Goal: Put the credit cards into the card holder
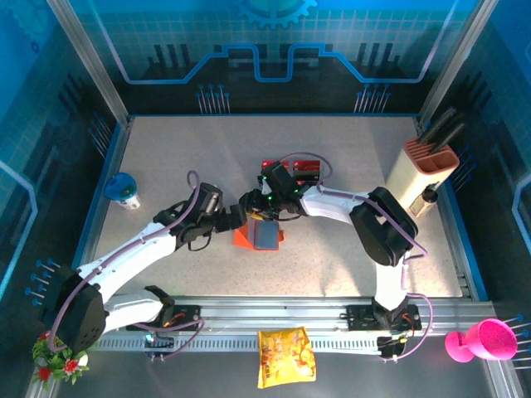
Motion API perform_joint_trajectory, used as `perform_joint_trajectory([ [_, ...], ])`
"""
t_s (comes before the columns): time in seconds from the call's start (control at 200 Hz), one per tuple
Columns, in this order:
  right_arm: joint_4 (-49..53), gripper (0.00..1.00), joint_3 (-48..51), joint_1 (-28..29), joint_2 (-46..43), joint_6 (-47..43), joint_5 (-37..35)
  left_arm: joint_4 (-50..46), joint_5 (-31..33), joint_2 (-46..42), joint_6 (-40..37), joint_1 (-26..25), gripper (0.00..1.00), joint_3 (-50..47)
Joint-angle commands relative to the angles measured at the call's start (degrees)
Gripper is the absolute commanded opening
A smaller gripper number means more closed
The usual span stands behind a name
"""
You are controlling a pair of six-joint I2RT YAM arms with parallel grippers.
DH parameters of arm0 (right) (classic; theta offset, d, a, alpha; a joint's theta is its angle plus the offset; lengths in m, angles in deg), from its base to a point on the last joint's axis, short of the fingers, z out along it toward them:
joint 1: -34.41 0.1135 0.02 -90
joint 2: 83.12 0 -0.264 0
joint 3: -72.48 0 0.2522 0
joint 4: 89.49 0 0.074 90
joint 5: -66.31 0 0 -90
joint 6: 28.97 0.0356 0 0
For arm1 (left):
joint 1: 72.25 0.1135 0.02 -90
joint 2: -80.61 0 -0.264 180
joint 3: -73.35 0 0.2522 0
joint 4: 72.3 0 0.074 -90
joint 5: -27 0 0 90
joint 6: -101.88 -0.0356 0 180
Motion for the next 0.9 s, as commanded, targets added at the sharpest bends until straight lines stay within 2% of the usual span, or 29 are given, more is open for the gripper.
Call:
perform_joint_trajectory([
  [0.0,-0.2,0.53,-1.1,2.5,3.5,1.6,1.4,1.8,1.0,-0.8,1.7,0.3,0.99,-0.4],
  [0.165,-2.1,0.53,-0.8,2.6,5.8,2.9,1.8,1.7,0.7,-0.7,1.3,0.4,0.99,-1.1],
  [0.896,-7.9,0.53,3.6,-0.7,0.5,7.2,2.3,6.8,-3.7,8.2,-3.7,-0.3,0.99,-3.4],
])
